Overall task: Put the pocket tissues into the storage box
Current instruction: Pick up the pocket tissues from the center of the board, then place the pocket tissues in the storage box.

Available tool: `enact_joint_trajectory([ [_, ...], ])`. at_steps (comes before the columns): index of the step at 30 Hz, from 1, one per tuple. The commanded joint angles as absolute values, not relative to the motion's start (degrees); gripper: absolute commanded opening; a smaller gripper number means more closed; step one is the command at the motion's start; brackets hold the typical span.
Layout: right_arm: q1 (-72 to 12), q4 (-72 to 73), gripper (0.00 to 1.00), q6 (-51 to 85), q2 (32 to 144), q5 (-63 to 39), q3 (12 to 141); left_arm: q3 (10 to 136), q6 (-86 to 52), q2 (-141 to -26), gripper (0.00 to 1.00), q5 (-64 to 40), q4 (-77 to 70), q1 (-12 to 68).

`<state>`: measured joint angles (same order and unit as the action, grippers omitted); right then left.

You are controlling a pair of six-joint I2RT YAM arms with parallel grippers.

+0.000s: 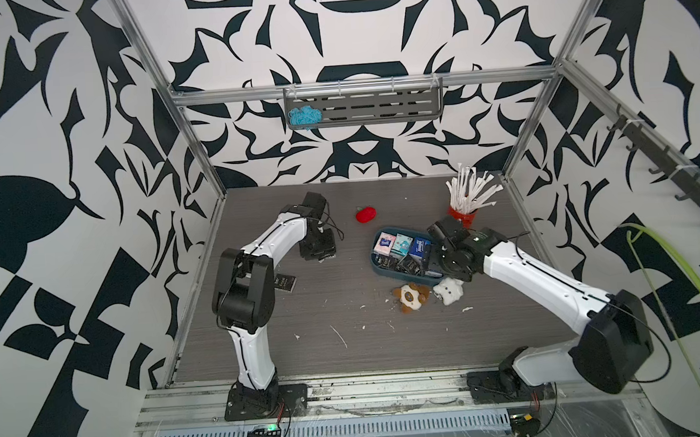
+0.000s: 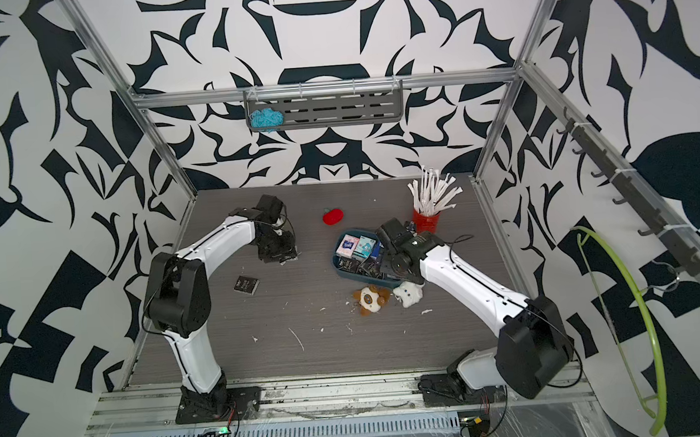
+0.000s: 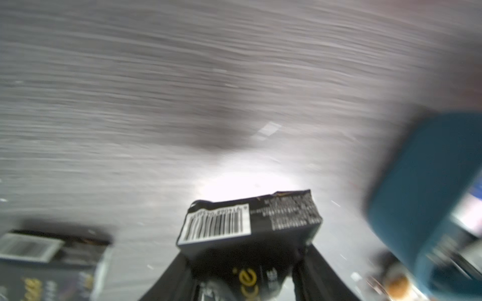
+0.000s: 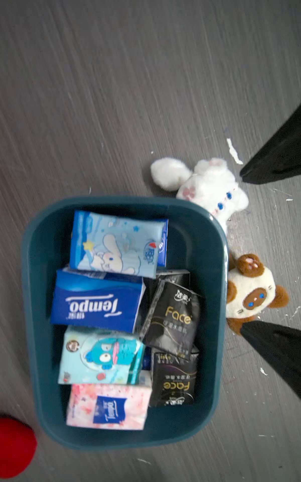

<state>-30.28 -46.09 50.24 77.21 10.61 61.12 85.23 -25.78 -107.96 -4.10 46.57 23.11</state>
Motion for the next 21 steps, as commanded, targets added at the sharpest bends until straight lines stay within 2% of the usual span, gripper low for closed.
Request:
enact_joint_trajectory([
  [1, -28.56, -46.27, 0.88, 56.15, 72.97, 14.62, 59.1, 87.0, -26.67, -104.85, 0.55, -6.73, 48.25, 27.13],
  [6, -23.31, -45.14, 0.88, 55.71, 70.29, 11.27, 55.57, 87.55, -29.42, -103.01, 0.55, -6.44, 45.94, 34.37],
  [10, -17.82, -44.38, 0.88, 52.03, 69.78, 4.58, 53.93, 90.69, -30.98, -104.38, 0.55, -3.81, 44.22, 41.97],
  [15, -13.35, -45.93, 0.88, 46.05, 70.33, 0.83, 55.31, 98.11, -31.44, -110.77, 0.55, -0.82, 43.96, 49.83],
  [21, -8.3, -46.94, 0.88, 43.34, 68.77, -2.86, 55.46, 110.36, -30.45, -121.4, 0.55, 0.33, 46.23, 54.76],
])
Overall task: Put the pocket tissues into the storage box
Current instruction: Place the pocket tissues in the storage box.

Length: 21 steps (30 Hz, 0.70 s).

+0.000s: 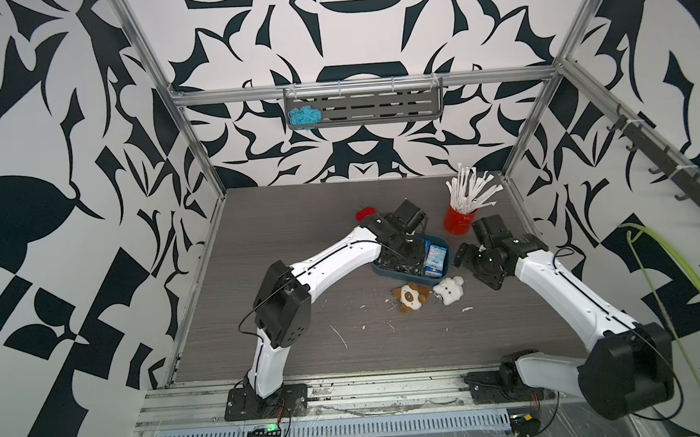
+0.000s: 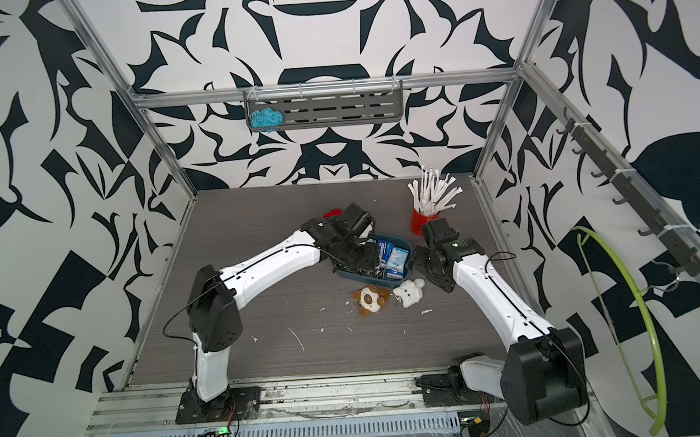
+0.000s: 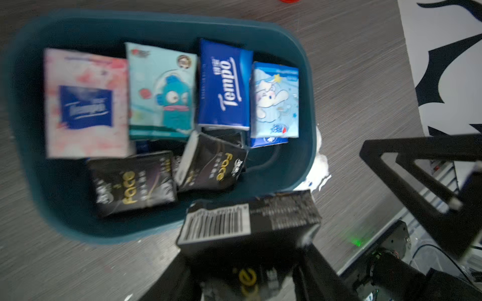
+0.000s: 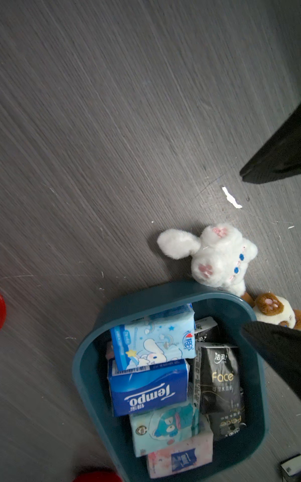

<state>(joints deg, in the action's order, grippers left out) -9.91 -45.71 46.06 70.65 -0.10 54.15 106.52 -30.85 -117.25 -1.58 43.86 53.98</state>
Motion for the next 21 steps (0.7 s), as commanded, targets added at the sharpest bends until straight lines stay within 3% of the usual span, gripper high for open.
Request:
enact_joint_trajectory([
  [1, -7.48, -46.99, 0.88, 43.12, 68.32, -3.52, 55.37, 112.24, -30.05, -123.02, 0.55, 0.76, 46.58, 55.37],
  [15, -5.41, -47.05, 0.88, 39.45, 67.41, -6.48, 56.14, 124.18, -27.16, -133.6, 0.59, 4.4, 52.89, 57.57],
  [21, -5.36, -46.67, 0.88, 39.03, 69.21, -5.89, 57.19, 118.16, -29.23, -127.96, 0.84, 4.69, 52.19, 57.56],
])
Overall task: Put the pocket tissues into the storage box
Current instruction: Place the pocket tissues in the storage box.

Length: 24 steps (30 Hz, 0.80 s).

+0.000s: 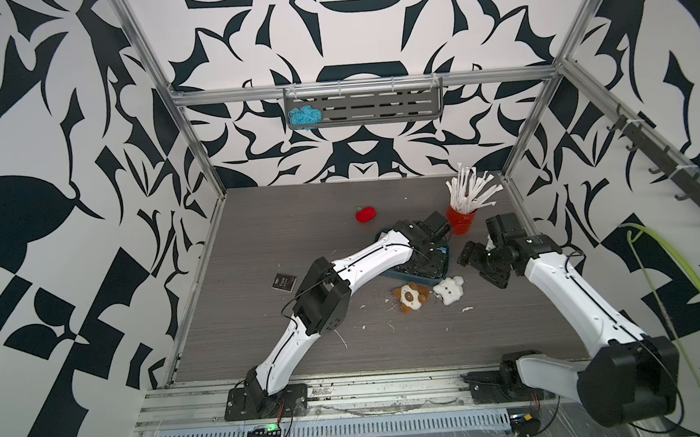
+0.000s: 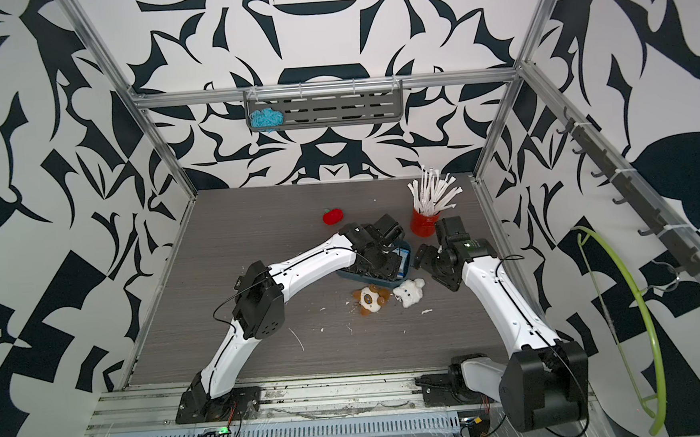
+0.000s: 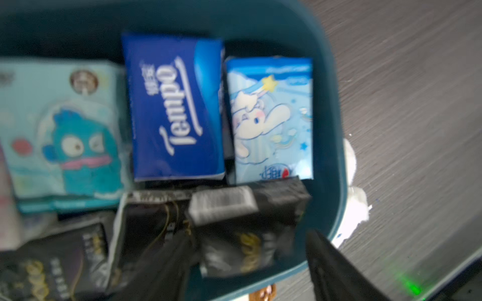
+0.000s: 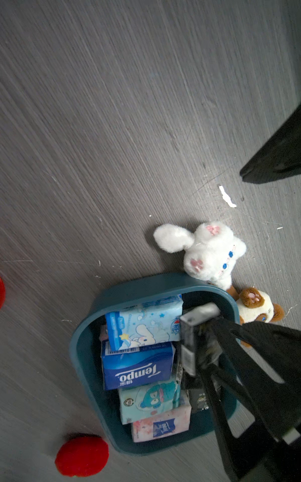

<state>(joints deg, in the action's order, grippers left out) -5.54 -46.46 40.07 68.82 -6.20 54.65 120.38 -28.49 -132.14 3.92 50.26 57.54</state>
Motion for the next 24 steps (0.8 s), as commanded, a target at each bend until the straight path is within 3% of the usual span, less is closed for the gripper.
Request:
enact_joint_trajectory([
  [1, -5.36, -46.38, 0.88, 39.01, 69.49, -5.93, 57.45, 117.06, -29.75, -126.66, 0.93, 4.74, 51.94, 57.49],
  [4, -5.39, -46.21, 0.87, 38.69, 70.67, -6.09, 58.7, 114.52, -30.35, -123.05, 0.98, 4.98, 50.92, 57.35],
  [11, -7.05, -44.89, 0.84, 39.17, 73.65, -7.7, 61.27, 106.58, -33.94, -113.42, 1.0, 6.76, 48.04, 54.16],
  [24, -21.32, -43.62, 0.84, 41.37, 82.59, -4.95, 70.28, 75.25, -45.81, -87.95, 1.0, 10.23, 42.92, 37.76],
])
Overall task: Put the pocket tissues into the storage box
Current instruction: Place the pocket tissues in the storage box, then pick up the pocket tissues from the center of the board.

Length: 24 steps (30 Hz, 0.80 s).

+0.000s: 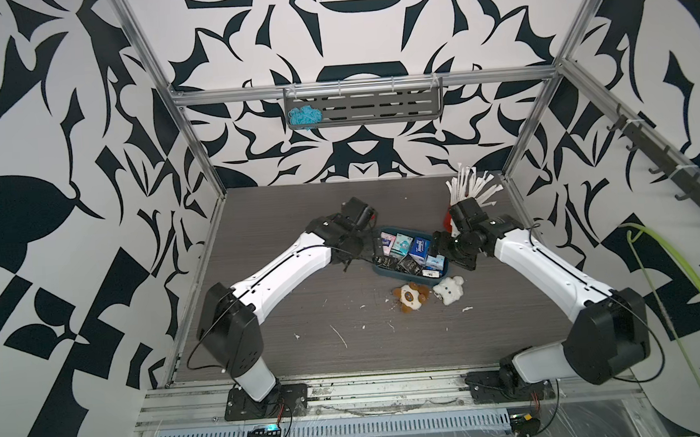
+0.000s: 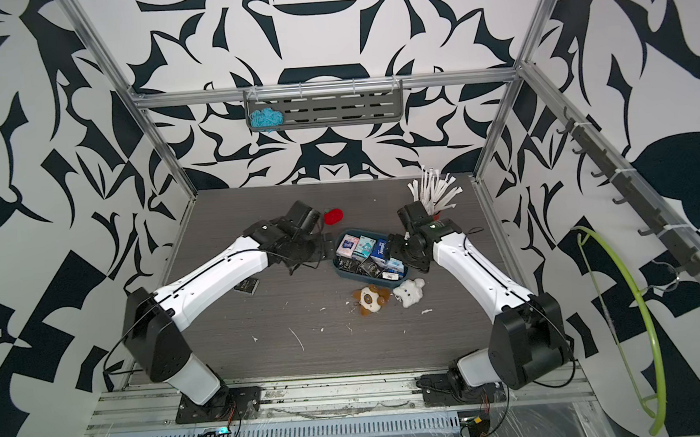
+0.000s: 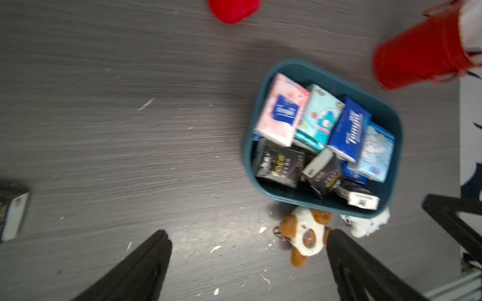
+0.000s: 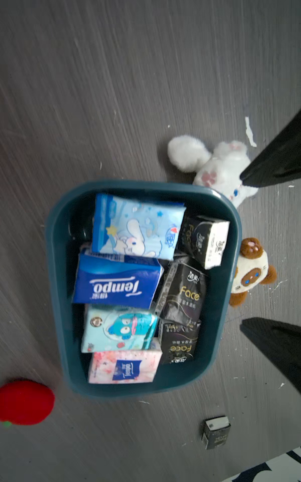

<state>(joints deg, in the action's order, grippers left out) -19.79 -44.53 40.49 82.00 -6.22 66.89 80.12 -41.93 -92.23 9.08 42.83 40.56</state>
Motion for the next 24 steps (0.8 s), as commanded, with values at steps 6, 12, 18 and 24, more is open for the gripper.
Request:
enact_joint_trajectory([
  [6, -23.97, -43.04, 0.84, 41.23, 86.25, -5.37, 73.45, 64.45, -48.58, -79.98, 1.0, 11.56, 45.75, 28.79],
  [12, -24.91, -42.12, 0.84, 40.08, 88.37, -7.19, 74.18, 57.39, -51.75, -77.12, 1.0, 11.54, 46.28, 20.54],
  [18, -25.44, -41.58, 0.83, 37.04, 90.77, -10.83, 75.09, 52.61, -57.17, -77.45, 1.0, 10.23, 43.33, 13.8],
  [24, -26.01, -44.44, 0.83, 33.65, 94.37, -11.11, 79.27, 52.19, -60.99, -81.14, 1.0, 10.17, 40.83, 9.36],
])
